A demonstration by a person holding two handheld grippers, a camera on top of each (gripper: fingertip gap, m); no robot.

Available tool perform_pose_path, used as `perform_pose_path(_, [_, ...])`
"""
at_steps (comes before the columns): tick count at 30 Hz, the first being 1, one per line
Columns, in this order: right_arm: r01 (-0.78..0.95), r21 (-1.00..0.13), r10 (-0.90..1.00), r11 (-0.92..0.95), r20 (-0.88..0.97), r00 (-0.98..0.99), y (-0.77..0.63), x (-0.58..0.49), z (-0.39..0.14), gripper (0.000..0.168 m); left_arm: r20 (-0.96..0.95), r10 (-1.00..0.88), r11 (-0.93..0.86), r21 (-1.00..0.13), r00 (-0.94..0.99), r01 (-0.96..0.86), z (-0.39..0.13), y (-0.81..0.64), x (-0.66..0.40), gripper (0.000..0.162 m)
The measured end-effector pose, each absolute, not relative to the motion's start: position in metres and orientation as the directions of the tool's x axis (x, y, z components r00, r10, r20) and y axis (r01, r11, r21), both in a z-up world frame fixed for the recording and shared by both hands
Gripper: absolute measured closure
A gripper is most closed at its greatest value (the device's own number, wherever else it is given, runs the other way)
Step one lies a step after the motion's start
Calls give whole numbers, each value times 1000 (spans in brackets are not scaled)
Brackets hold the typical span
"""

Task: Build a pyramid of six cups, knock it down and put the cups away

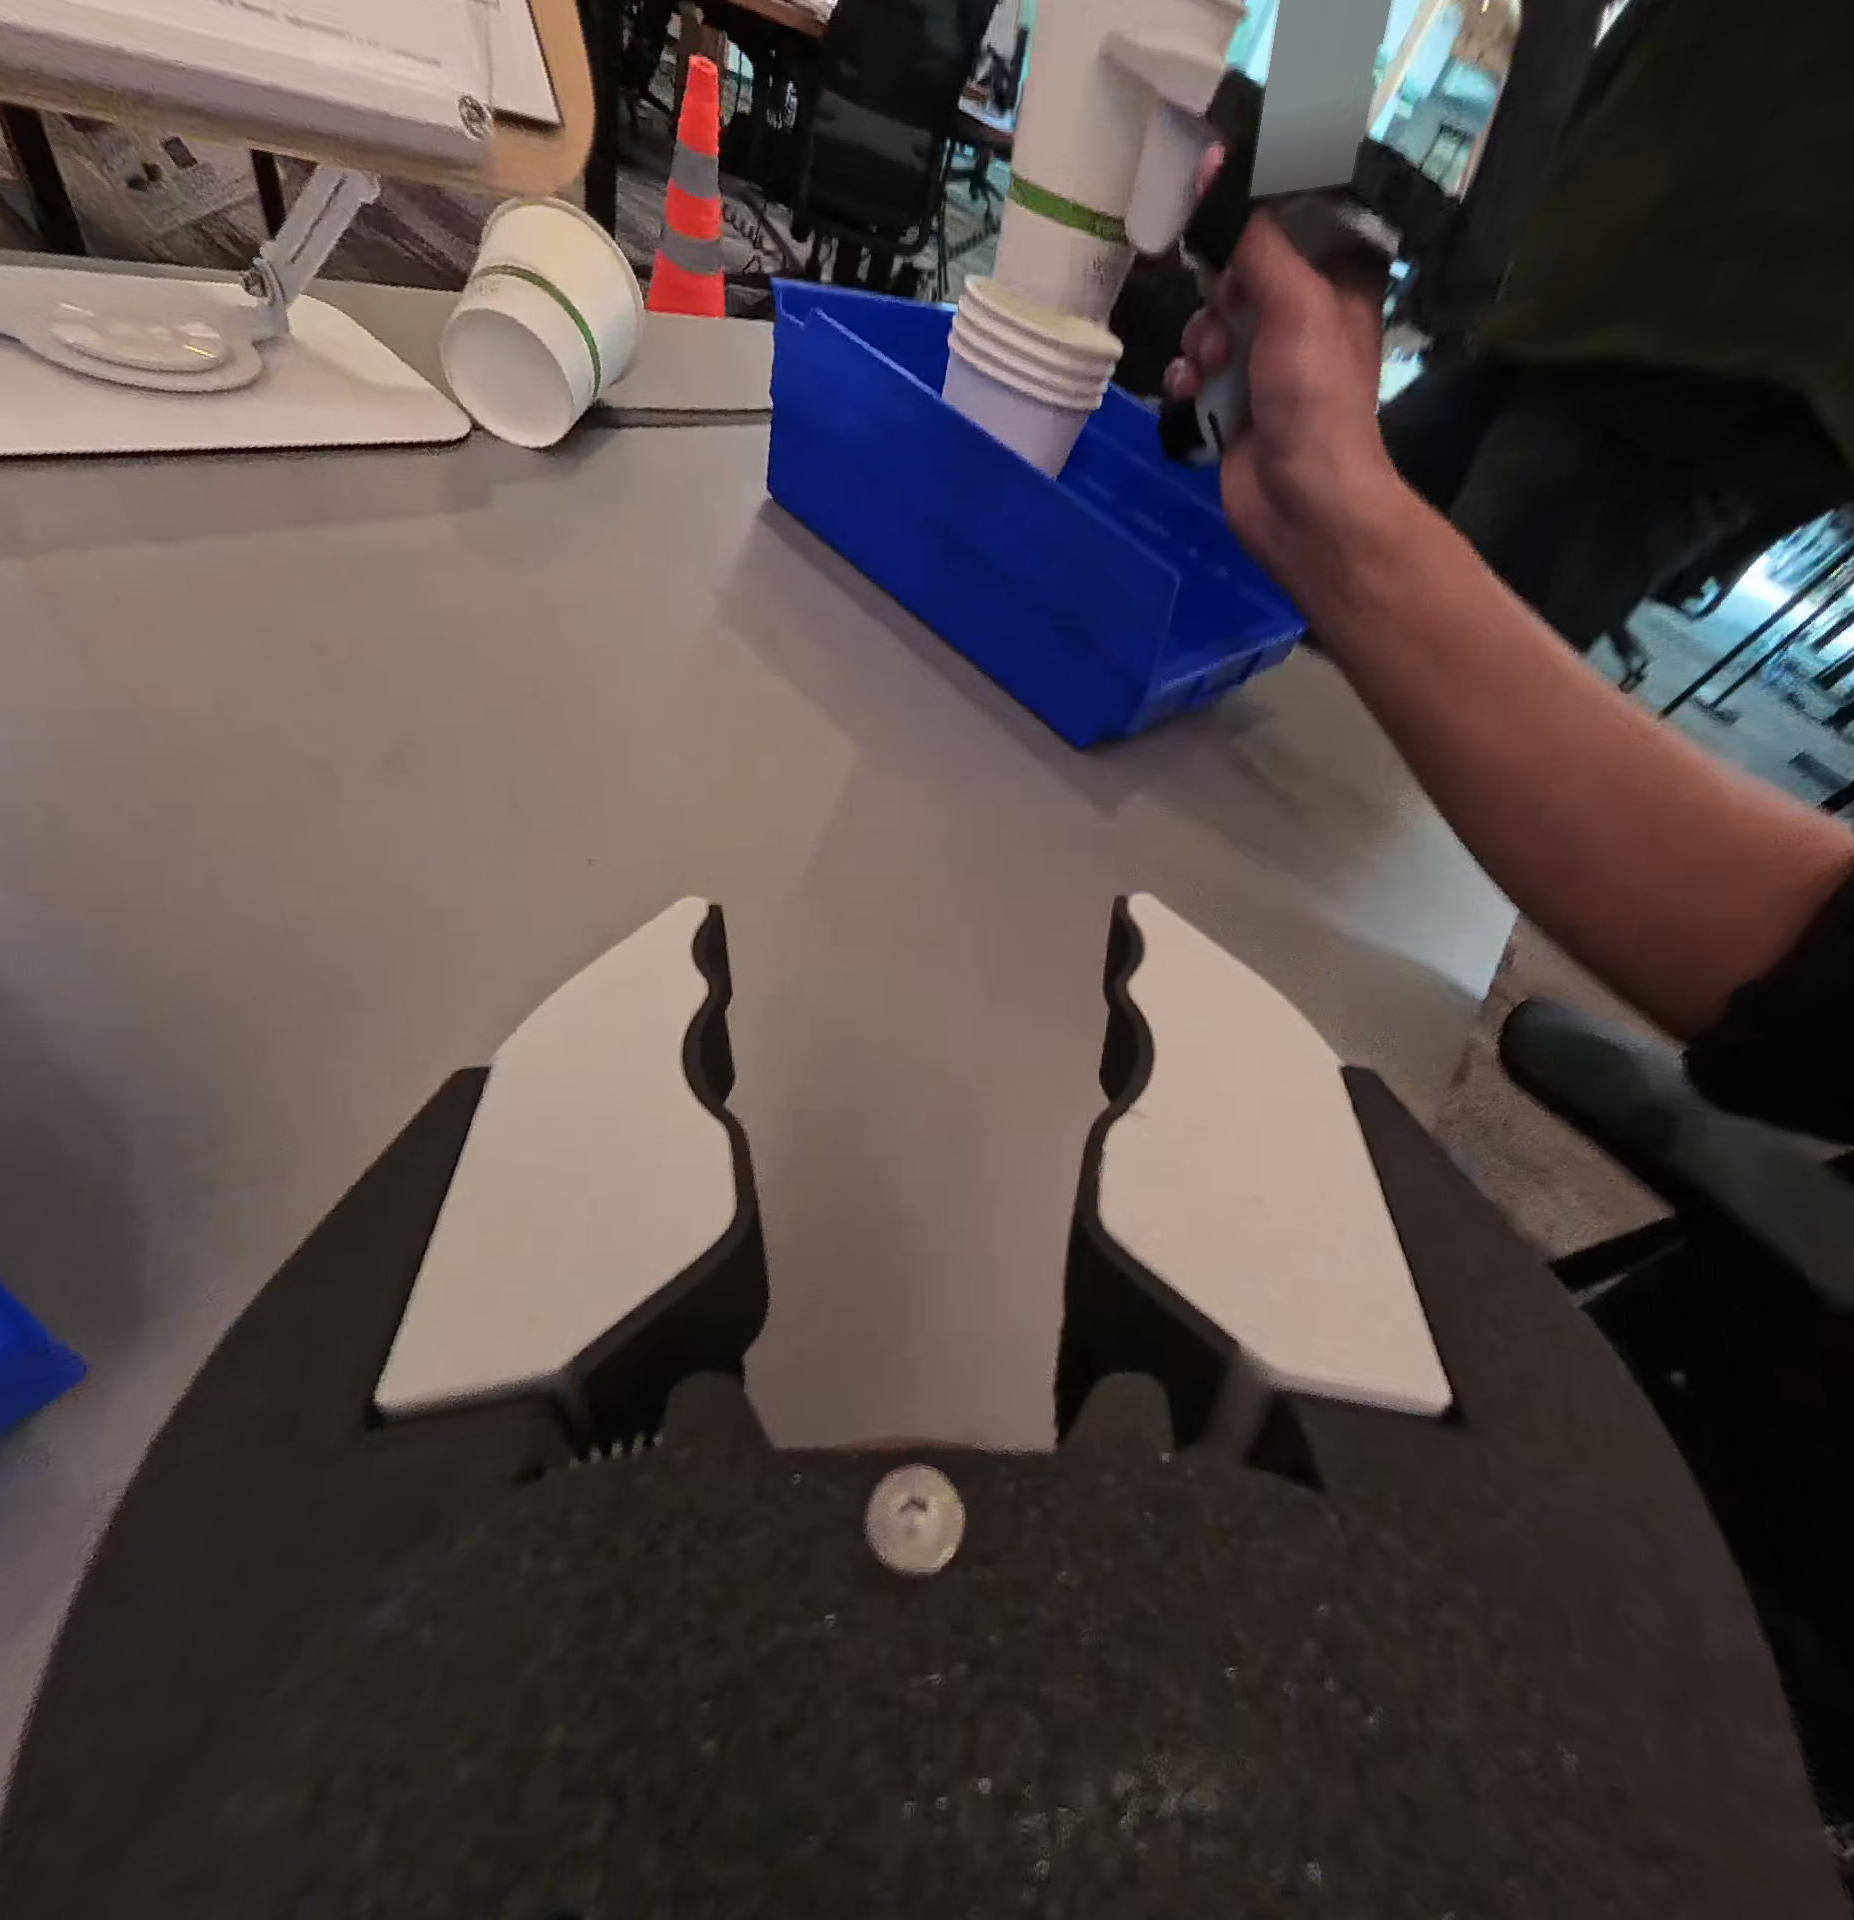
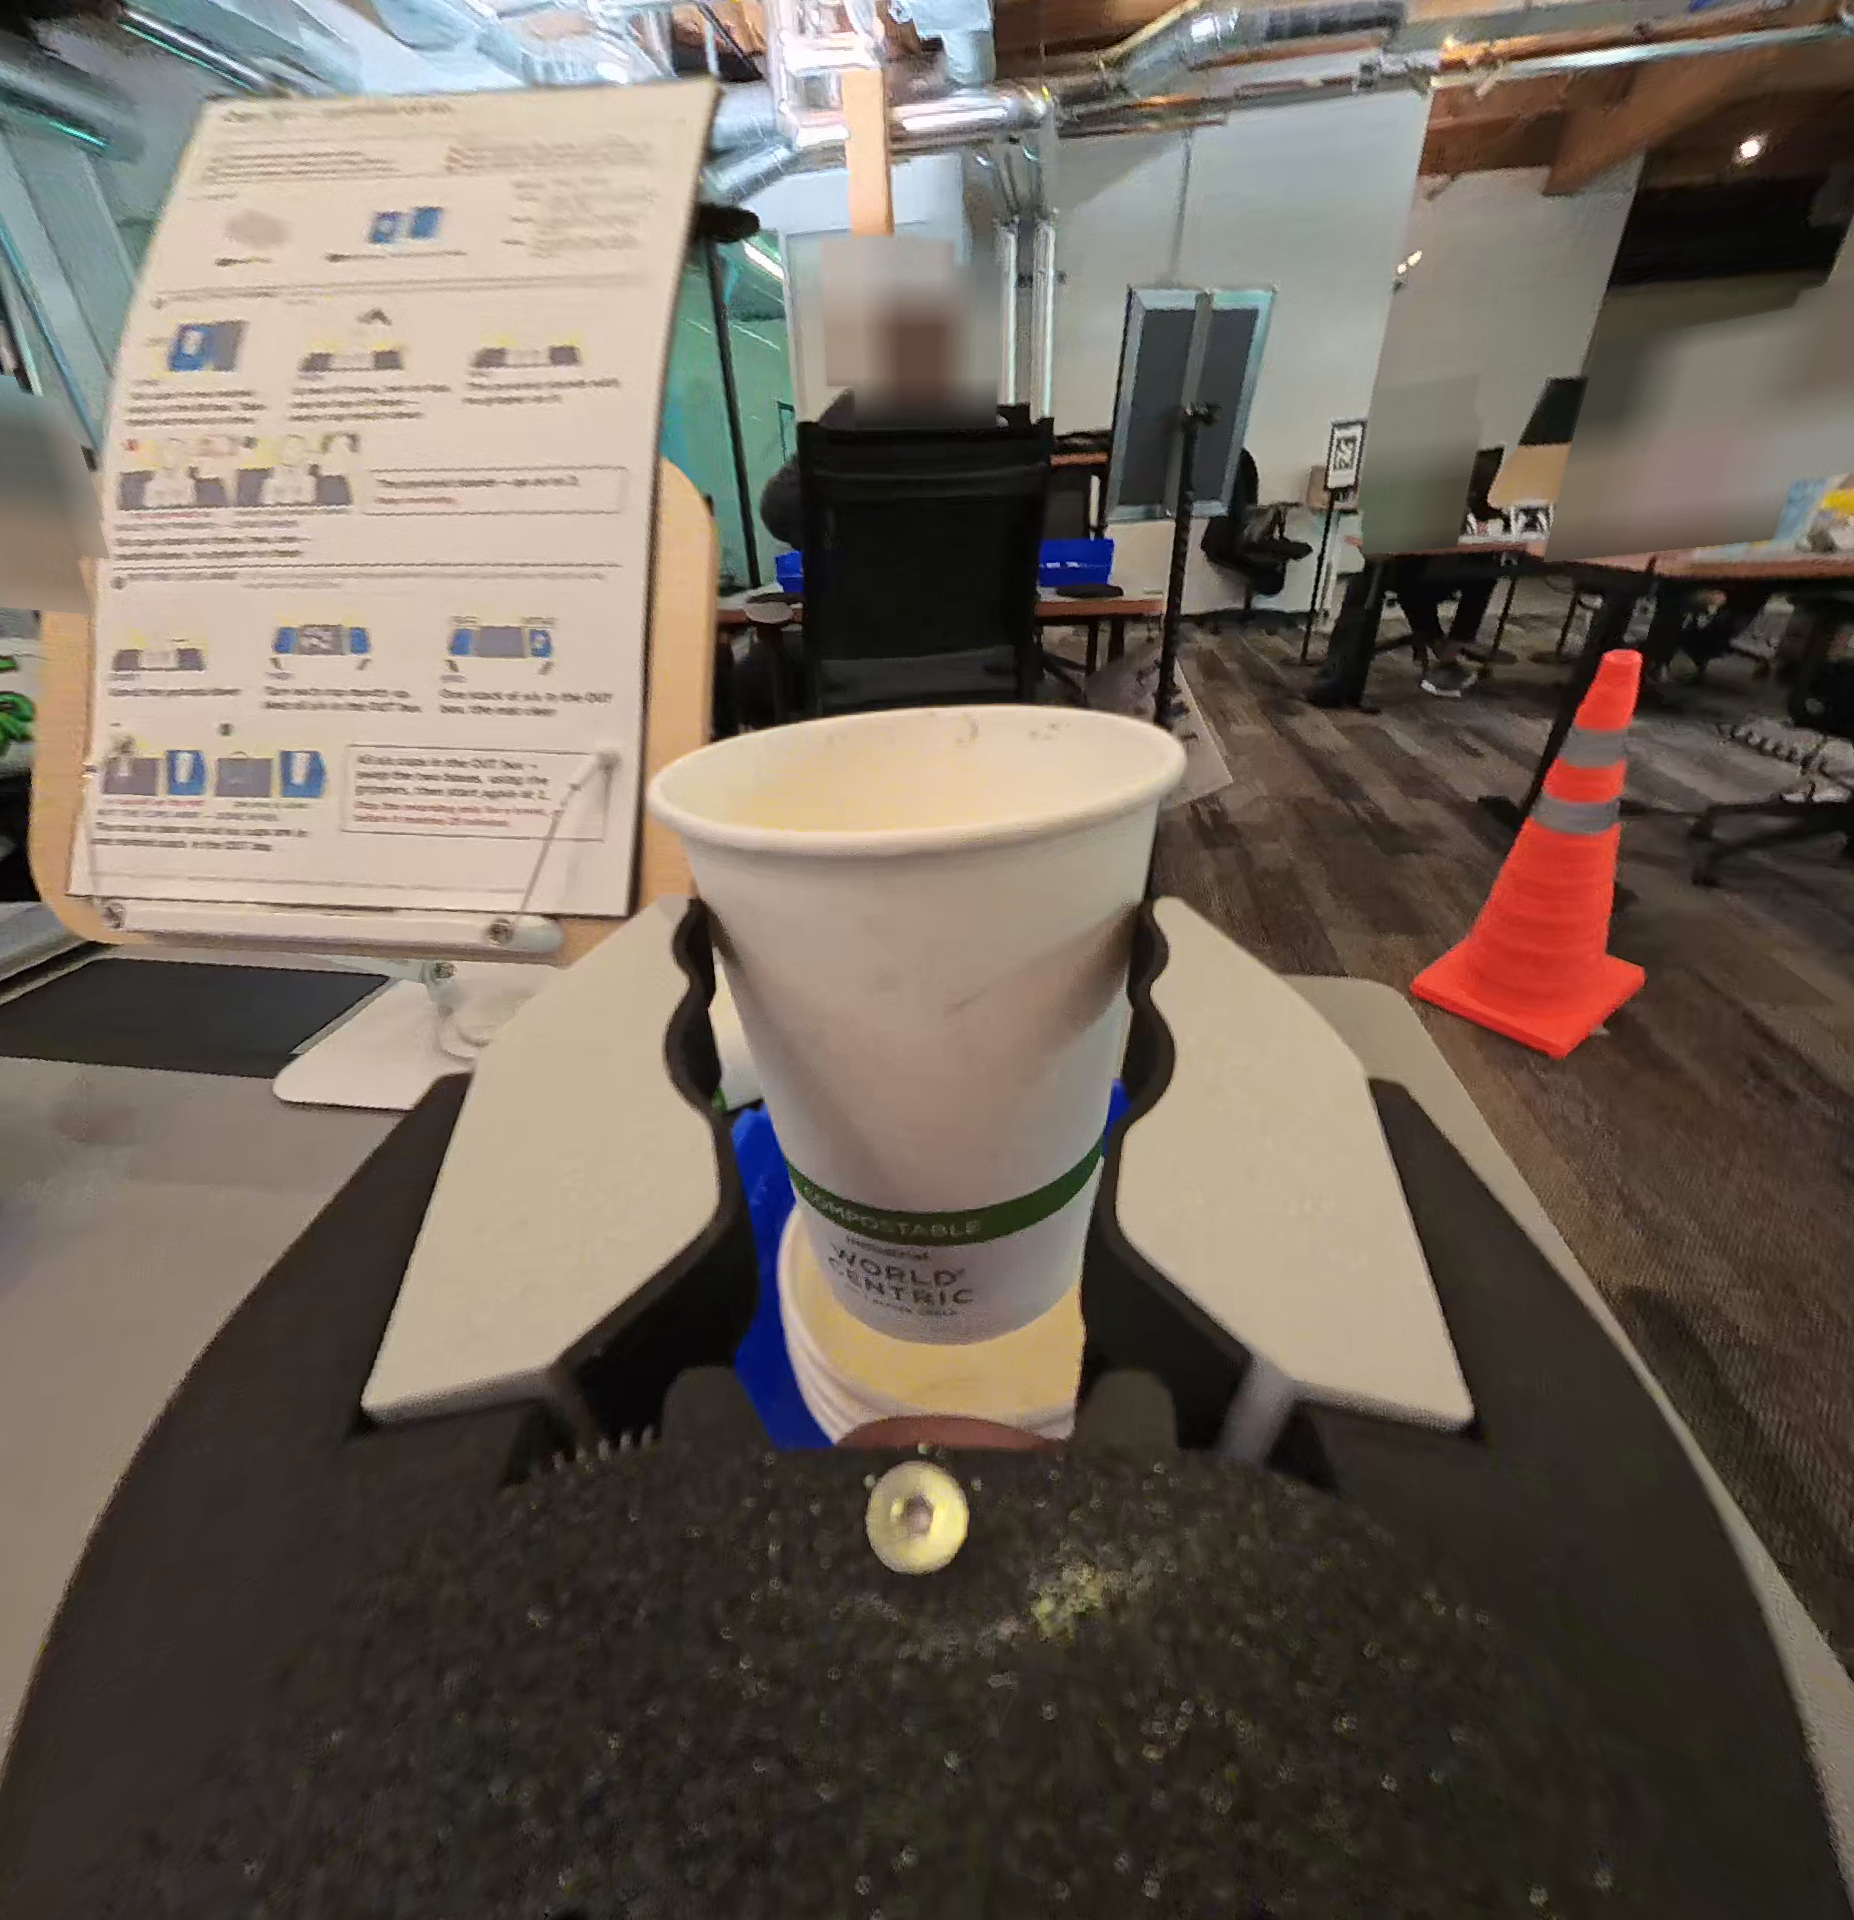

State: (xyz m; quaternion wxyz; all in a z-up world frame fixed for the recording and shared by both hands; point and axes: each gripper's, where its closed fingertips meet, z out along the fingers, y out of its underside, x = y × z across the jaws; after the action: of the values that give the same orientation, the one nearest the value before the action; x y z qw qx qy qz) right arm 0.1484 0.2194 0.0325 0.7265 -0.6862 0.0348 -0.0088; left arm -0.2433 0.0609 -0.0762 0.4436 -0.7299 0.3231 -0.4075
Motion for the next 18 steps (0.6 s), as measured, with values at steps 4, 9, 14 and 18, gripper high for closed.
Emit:
perform_pose_path(4, [-76,-996,-79,-42,-73,994,228,160,3,92,265,-859,-372,-910,438,-180,-87,54,-235,91])
perform_pose_path(9, [-149,-960,-43,-237,-143,989,225,160,-34,91,291,-856,-409,-887,427,-214,-107,51,-230,89])
perform_pose_path(14, [-123,-927,0,-355,-132,991,214,159,-49,85,311,-847,-436,-871,431,-227,-115,54,-231,85])
perform_pose_path(18, [-64,-924,30,-376,-81,996,199,154,-51,79,271,-847,-413,-877,458,-245,-116,58,-237,84])
